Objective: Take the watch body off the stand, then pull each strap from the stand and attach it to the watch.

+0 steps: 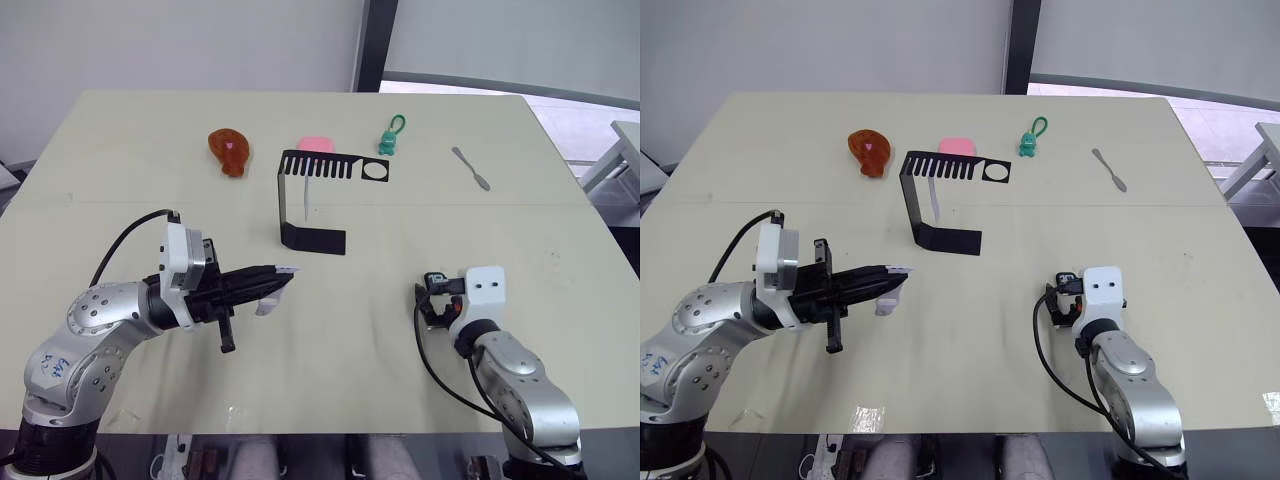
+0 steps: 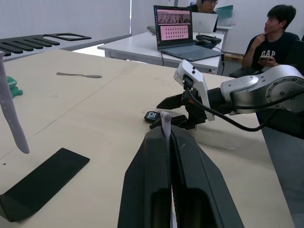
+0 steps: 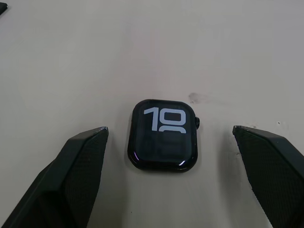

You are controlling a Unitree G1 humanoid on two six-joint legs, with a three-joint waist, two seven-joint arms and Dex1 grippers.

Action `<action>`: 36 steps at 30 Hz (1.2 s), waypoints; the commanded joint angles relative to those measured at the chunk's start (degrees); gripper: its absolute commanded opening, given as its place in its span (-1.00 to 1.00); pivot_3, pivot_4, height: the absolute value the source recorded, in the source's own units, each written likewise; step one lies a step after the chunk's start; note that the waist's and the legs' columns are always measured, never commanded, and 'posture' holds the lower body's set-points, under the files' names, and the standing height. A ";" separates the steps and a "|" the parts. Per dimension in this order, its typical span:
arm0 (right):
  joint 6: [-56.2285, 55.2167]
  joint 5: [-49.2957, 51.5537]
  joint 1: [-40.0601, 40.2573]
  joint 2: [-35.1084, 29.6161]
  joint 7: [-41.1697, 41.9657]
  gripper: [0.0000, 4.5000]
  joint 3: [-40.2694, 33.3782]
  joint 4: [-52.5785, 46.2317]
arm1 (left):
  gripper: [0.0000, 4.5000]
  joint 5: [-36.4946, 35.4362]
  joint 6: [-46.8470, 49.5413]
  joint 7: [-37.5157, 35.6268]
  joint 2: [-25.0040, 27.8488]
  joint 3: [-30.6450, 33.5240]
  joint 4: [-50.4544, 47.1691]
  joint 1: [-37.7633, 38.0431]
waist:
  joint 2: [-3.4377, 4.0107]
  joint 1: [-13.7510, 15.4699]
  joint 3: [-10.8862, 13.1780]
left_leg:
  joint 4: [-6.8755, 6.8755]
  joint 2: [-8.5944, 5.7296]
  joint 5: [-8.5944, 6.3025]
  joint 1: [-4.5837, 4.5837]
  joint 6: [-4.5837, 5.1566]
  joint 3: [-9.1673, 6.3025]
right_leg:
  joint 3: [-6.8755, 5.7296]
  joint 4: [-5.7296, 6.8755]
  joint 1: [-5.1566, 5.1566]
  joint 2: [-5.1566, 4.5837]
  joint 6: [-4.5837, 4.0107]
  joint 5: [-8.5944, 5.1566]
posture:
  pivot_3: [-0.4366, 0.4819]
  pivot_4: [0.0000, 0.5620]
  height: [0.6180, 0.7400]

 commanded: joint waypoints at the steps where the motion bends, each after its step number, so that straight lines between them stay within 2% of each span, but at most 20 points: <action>1: 2.18 -0.06 -0.28 1.51 -1.44 0.98 -0.96 0.76 | -1.00 -1.27 0.11 0.11 0.41 0.45 -2.00 0.07 | -0.02 -0.07 -0.01 | 0.00 0.01 0.00 0.00 0.00 0.00 | 0.00 0.00 0.00 0.01 0.00 0.00 | -0.05 -0.47 1.00; 22: 3.22 0.80 0.45 1.59 0.85 0.98 -1.80 3.53 | -1.00 -0.50 0.10 -0.08 0.17 0.24 -1.58 -0.46 | -0.16 0.02 -0.10 | 0.00 0.01 0.00 0.03 0.00 -0.01 | 0.00 0.01 0.03 0.01 0.00 0.00 | -0.05 -0.47 1.00; 25: 3.24 1.39 0.45 1.70 1.20 0.59 -1.87 4.45 | -1.00 -0.42 0.09 -0.11 0.16 0.17 -1.43 -0.51 | -0.17 0.03 -0.10 | 0.00 0.01 0.00 0.03 0.00 -0.01 | 0.00 0.01 0.03 0.01 0.00 0.00 | -0.05 -0.47 1.00; 29: 3.28 2.02 0.45 1.80 1.82 -0.24 -1.90 5.58 | -1.00 -0.34 0.08 -0.19 0.24 0.16 -1.33 -0.48 | -0.41 0.04 -0.25 | 0.00 0.00 0.00 0.03 0.00 -0.01 | 0.00 0.00 0.04 0.01 0.00 0.00 | -0.05 -0.47 1.00; 30: 3.40 2.30 0.47 1.82 2.04 -0.30 -1.87 5.78 | -1.00 -0.38 0.10 -0.24 0.32 0.29 -1.32 -0.43 | -0.50 0.04 -0.31 | -0.01 0.01 0.00 0.03 0.00 -0.02 | 0.00 0.00 0.04 0.01 0.00 0.00 | -0.05 -0.47 1.00; 36: 3.47 3.14 -0.23 1.81 2.50 -0.30 -2.77 6.64 | -1.00 -0.34 0.10 -0.46 0.70 0.78 -1.34 -0.14 | -0.77 0.03 -0.47 | -0.03 0.03 0.00 0.03 -0.01 -0.06 | -0.02 0.00 0.06 0.01 -0.01 0.00 | -0.05 -0.47 1.00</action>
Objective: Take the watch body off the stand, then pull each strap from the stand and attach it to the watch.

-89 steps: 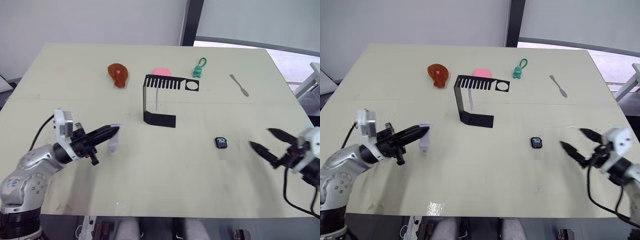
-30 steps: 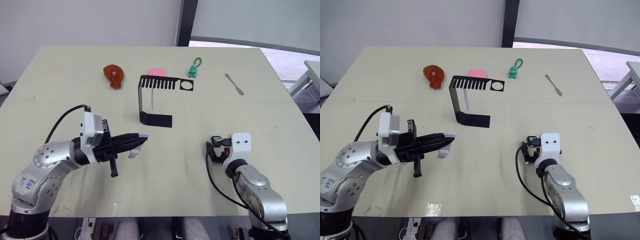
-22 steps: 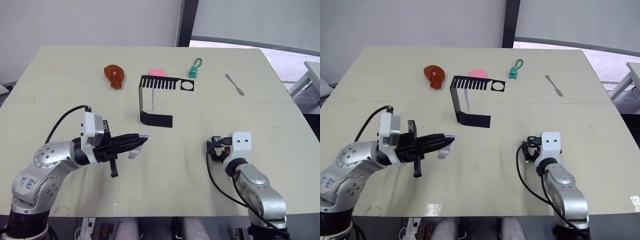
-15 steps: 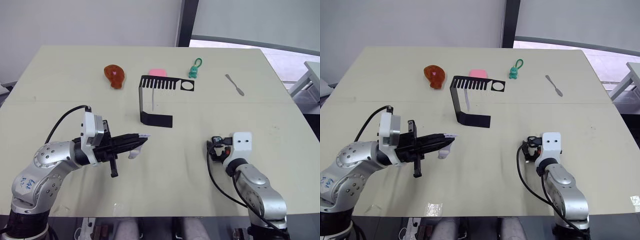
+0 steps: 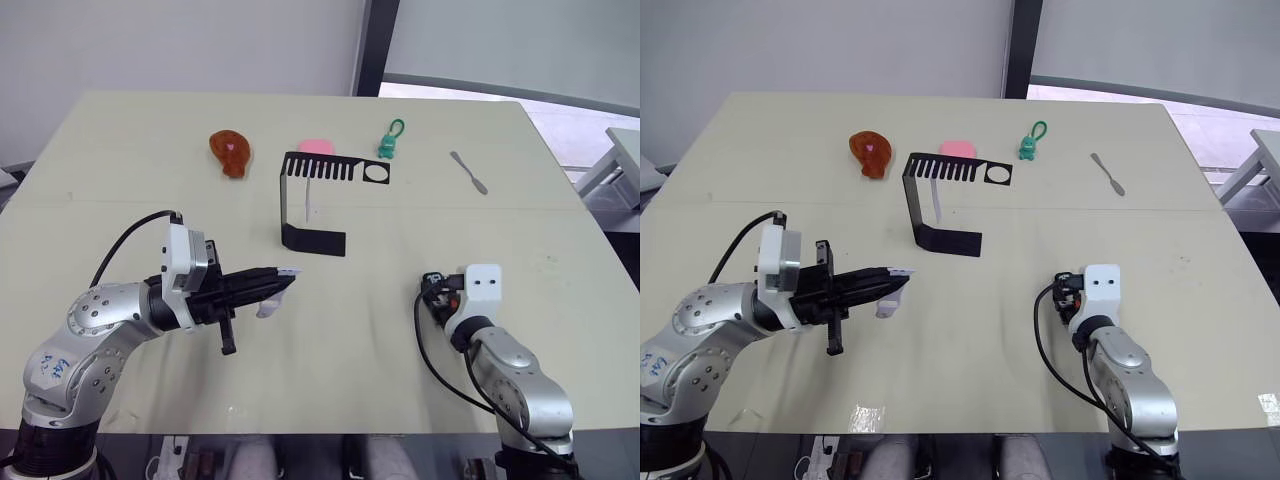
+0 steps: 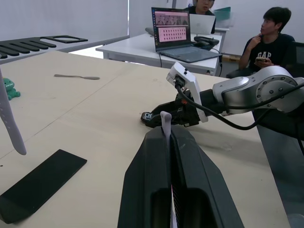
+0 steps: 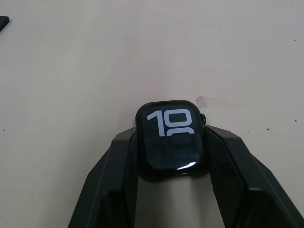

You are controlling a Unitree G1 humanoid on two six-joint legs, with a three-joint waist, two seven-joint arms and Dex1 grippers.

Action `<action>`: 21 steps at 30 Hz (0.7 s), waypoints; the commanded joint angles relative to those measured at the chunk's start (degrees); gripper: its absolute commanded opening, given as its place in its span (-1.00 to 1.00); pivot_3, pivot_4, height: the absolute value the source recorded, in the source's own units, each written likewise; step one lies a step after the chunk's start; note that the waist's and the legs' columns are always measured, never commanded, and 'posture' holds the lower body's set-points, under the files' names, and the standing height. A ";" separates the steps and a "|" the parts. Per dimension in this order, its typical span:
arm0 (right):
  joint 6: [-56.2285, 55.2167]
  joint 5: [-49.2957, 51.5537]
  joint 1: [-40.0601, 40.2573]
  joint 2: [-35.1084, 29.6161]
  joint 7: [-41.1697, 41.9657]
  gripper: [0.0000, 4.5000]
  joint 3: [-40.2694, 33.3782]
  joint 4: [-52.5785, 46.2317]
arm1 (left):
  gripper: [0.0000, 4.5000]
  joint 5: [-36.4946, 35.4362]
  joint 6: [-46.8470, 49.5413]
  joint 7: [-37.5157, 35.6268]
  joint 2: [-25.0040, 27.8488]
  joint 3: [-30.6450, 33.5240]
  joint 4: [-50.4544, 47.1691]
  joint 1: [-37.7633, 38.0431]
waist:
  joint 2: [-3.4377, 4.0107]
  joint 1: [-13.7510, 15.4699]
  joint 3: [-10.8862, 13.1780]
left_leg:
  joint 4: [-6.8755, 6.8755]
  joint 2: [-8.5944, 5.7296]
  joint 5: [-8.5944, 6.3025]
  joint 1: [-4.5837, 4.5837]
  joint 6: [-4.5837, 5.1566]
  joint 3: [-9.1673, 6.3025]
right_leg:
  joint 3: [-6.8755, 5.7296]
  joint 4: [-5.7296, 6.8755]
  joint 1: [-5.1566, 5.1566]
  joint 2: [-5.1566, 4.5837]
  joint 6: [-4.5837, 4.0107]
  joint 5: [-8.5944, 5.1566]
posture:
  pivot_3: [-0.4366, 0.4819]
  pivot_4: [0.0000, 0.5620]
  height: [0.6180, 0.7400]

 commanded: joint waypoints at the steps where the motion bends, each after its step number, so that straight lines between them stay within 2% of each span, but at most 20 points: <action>1: 1.84 0.93 1.22 -0.29 1.26 -0.30 -0.70 3.07 | -1.00 -0.32 -0.91 -0.35 0.70 0.78 -1.18 -0.14 | -0.02 -0.01 -0.01 | 0.00 0.00 0.00 0.00 0.00 0.00 | 0.00 0.00 0.00 0.00 0.00 0.00 | -0.05 -0.47 1.00; 5: 1.14 2.33 0.09 -1.54 3.61 -0.30 -1.41 2.93 | -1.00 -0.07 -1.02 -0.27 0.75 0.77 -1.19 -0.22 | -0.06 -0.03 -0.04 | 0.01 0.00 0.00 0.00 0.00 0.00 | 0.00 -0.01 0.01 -0.01 0.00 0.00 | -0.05 -0.47 1.00; 11: 4.96 11.02 -3.61 -8.50 14.76 -0.30 -3.21 0.08 | -1.00 1.79 -2.06 -0.38 2.01 2.03 -0.59 -0.12 | 0.05 -0.13 0.03 | -0.01 0.01 0.00 0.00 0.01 0.02 | 0.01 -0.03 0.00 0.00 0.00 0.00 | -0.05 -0.47 1.00; 17: 13.56 22.70 -8.79 -17.63 26.94 -0.30 -2.98 -0.52 | -1.00 4.81 -4.85 -2.17 5.50 4.54 0.68 1.45 | 0.37 0.02 0.23 | -0.01 0.01 -0.03 -0.04 0.06 0.02 | -0.01 -0.06 -0.03 -0.02 -0.02 -0.01 | -0.05 -0.47 1.00; 21: 25.60 34.42 -16.20 -18.96 31.53 -0.30 -2.44 1.87 | -1.00 7.66 -7.65 -4.68 8.79 6.09 0.69 4.10 | 0.45 -0.23 0.28 | 0.01 0.03 -0.04 -0.04 0.08 0.04 | 0.00 -0.06 -0.05 -0.03 -0.02 -0.01 | -0.05 -0.47 1.00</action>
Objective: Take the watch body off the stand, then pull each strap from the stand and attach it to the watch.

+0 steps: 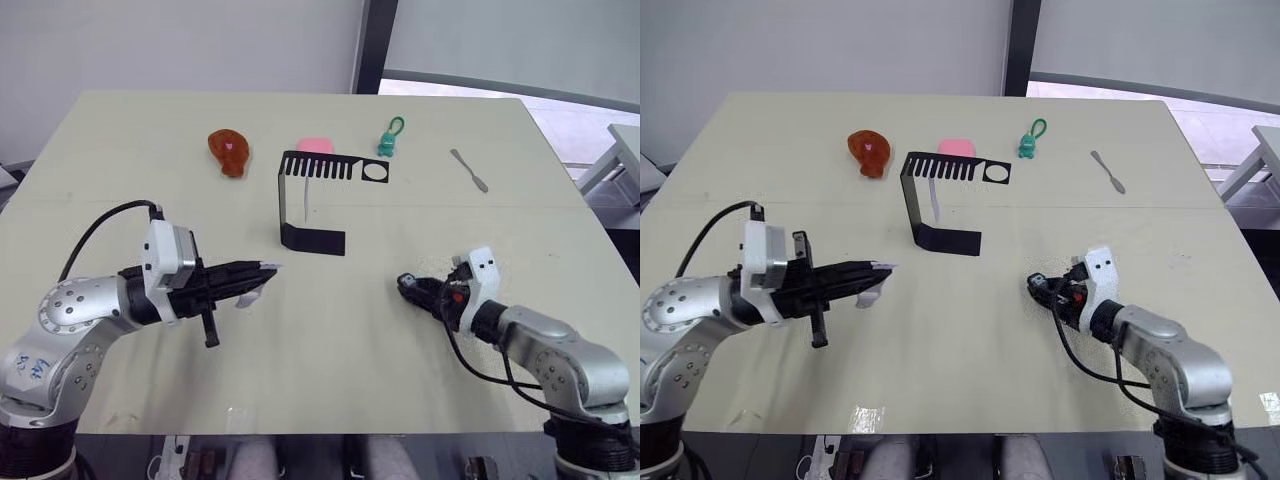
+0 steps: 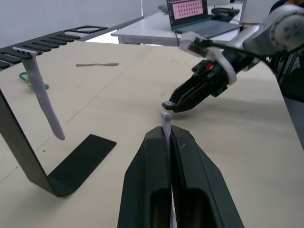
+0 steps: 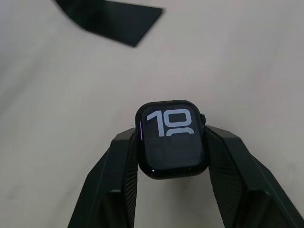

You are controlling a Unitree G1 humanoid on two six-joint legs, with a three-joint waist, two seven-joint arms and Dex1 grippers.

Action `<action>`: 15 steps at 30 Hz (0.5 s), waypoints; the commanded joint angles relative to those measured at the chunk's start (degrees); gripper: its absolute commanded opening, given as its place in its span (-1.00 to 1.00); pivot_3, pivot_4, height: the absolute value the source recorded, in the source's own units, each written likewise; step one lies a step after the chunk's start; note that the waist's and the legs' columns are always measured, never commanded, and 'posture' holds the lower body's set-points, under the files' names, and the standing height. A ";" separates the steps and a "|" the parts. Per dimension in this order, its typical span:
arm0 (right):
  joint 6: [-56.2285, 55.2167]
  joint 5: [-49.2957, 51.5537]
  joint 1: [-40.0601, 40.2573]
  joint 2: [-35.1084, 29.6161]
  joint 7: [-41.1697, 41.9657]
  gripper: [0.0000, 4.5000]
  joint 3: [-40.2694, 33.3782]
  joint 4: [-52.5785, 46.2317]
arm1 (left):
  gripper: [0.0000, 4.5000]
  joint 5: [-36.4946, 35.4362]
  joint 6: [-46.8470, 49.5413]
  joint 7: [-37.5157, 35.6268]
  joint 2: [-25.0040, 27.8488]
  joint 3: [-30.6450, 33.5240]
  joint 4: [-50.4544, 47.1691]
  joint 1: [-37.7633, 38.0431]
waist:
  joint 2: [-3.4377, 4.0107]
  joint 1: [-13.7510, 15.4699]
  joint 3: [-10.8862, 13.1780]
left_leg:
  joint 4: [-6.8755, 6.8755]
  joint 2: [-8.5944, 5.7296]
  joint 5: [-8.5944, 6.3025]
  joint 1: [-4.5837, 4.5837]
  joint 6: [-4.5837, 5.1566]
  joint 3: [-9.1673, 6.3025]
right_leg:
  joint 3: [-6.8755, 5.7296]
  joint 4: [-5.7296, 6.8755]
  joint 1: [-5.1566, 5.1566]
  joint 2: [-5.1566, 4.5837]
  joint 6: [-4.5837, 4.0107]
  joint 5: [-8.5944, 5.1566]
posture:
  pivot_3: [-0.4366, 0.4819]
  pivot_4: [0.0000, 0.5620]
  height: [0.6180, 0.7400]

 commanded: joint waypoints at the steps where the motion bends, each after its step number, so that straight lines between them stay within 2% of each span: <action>1: 9.64 9.94 -5.23 -0.35 3.78 -0.30 0.12 0.35 | -1.00 2.06 -2.93 -1.99 2.18 2.13 -0.82 0.99 | 0.03 0.01 0.02 | -0.03 0.01 0.01 -0.01 0.00 0.00 | 0.00 -0.02 0.00 0.00 0.00 0.00 | -0.05 -0.47 1.00; 5: 18.09 15.97 -10.68 3.11 2.82 -0.30 1.97 3.50 | -1.00 3.08 -3.67 -1.97 3.41 1.91 -1.09 0.28 | 0.04 0.29 0.02 | -0.01 -0.01 -0.03 -0.05 0.06 -0.02 | -0.02 -0.02 -0.01 -0.06 -0.01 0.00 | -0.05 -0.47 1.00; 8: 23.71 18.76 -13.47 6.18 1.40 -0.30 1.78 6.50 | -1.00 2.70 0.25 0.06 4.75 1.08 -1.54 -0.99 | 0.04 0.30 0.03 | 0.01 -0.05 -0.04 -0.10 0.08 -0.04 | -0.03 -0.01 -0.02 -0.10 0.00 0.00 | -0.05 -0.47 1.00; 11: 27.36 19.49 -15.74 9.37 -0.39 -0.30 1.22 9.40 | -1.00 0.33 3.81 -0.07 5.74 -0.07 -2.84 -3.11 | 0.04 0.23 0.03 | 0.01 -0.06 -0.04 -0.11 0.09 -0.04 | -0.04 0.00 -0.02 -0.11 0.00 0.00 | -0.05 -0.47 1.00; 15: 30.36 19.84 -17.93 13.43 -2.10 -0.30 -0.02 13.29 | -1.00 1.67 3.80 -0.72 6.27 -2.40 -3.69 -6.38 | 0.05 0.21 0.03 | 0.01 -0.06 -0.03 -0.11 0.08 -0.04 | -0.06 0.03 -0.04 -0.09 0.00 0.00 | -0.05 -0.47 1.00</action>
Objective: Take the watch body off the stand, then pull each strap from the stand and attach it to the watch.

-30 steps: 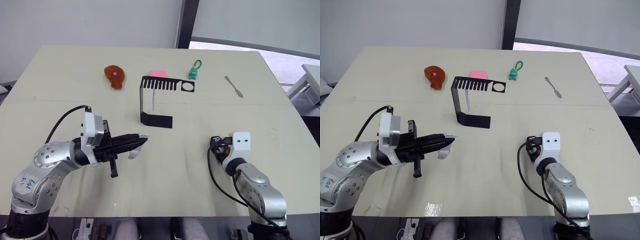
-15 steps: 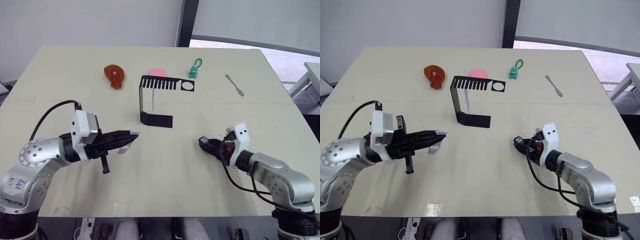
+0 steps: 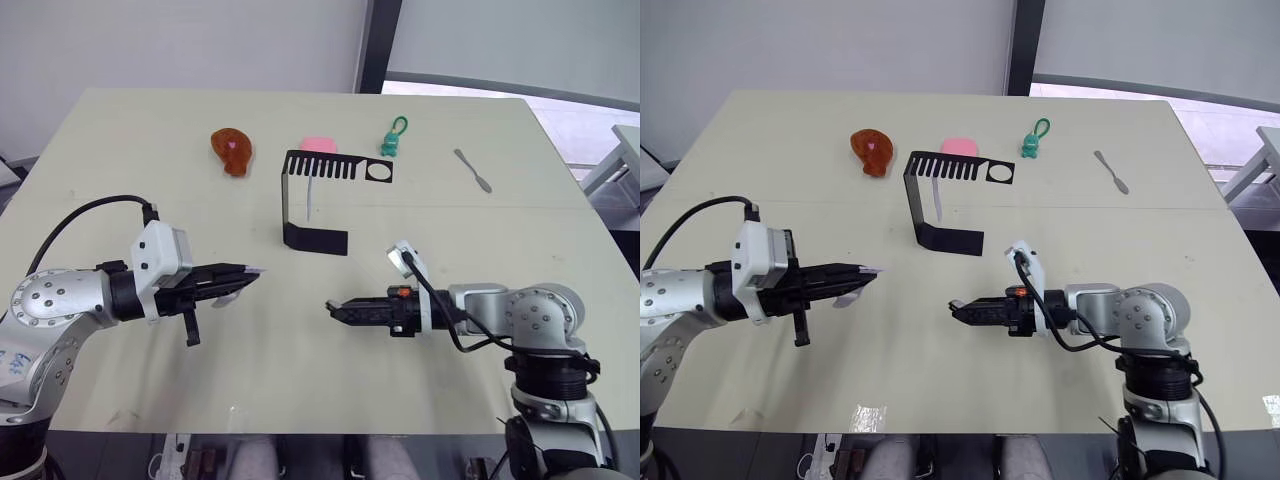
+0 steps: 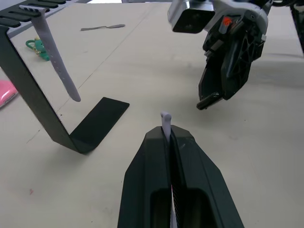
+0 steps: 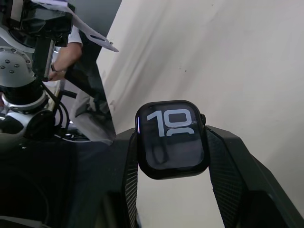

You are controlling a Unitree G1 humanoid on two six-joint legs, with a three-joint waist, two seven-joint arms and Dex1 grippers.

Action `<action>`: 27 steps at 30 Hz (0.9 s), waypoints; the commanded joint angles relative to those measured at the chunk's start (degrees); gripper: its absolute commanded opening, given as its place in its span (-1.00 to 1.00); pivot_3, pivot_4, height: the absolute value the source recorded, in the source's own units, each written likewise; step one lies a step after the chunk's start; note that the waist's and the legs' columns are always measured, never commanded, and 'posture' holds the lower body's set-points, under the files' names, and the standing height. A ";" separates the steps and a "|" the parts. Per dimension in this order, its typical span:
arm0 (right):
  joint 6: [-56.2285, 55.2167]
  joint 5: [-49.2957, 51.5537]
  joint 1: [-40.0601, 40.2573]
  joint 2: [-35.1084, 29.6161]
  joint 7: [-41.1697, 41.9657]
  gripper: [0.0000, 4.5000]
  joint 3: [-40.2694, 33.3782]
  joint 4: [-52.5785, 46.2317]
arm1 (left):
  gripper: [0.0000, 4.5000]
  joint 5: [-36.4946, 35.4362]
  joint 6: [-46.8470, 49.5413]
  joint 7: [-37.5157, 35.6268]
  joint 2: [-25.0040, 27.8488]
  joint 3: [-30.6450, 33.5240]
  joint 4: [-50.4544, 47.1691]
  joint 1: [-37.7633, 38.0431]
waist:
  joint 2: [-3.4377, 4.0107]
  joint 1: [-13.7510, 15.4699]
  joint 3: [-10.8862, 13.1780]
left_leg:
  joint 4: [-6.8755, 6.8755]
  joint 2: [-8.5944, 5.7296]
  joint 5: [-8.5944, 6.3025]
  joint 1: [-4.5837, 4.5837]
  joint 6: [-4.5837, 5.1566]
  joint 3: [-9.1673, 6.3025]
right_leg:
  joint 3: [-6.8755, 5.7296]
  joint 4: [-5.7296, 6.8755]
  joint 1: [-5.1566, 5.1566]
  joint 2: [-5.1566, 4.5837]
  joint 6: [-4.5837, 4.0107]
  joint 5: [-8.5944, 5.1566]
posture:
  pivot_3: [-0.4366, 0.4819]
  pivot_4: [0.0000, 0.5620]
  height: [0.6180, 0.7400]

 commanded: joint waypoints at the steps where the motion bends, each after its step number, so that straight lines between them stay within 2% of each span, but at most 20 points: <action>1: 1.95 1.63 -1.44 2.00 -1.62 -0.30 -1.87 2.01 | -1.00 0.94 -1.05 -0.77 1.17 -1.30 -1.98 -2.59 | 0.01 -0.07 0.00 | 0.00 0.00 0.00 0.00 -0.01 0.01 | 0.00 0.00 -0.01 0.01 0.00 0.00 | -0.05 -0.47 1.00; 13: 1.98 1.64 -2.62 3.54 -2.38 -0.30 -0.50 6.20 | -1.00 9.00 -7.15 -6.78 3.58 -9.55 -1.08 -5.72 | 0.03 -0.09 0.02 | 0.00 0.00 0.01 -0.03 -0.02 0.06 | 0.03 0.00 -0.06 0.05 0.00 0.00 | -0.05 -0.47 1.00; 16: 1.98 1.42 -2.45 3.48 -2.48 -0.30 -0.09 6.20 | -1.00 13.30 -10.07 -7.51 3.88 -11.97 0.13 -5.37 | 0.03 -0.09 0.02 | 0.00 0.00 0.01 -0.02 -0.02 0.06 | 0.03 0.00 -0.07 0.06 0.00 0.00 | -0.05 -0.47 1.00; 21: 1.98 1.41 -2.21 3.41 -2.88 -0.30 0.41 5.72 | -1.00 18.21 -13.68 -7.03 2.82 -14.90 1.66 -6.40 | 0.03 -0.05 0.02 | 0.00 0.00 0.01 -0.04 -0.02 0.07 | 0.03 0.00 -0.08 0.05 0.00 0.00 | -0.05 -0.47 1.00; 27: 1.98 0.94 -2.18 3.48 -3.23 -0.30 0.86 5.29 | -1.00 19.53 -15.07 -7.34 1.42 -16.06 2.87 -6.32 | 0.03 -0.08 0.02 | -0.01 0.01 0.01 -0.05 -0.01 0.07 | 0.02 0.00 -0.08 0.05 0.00 0.00 | -0.05 -0.47 1.00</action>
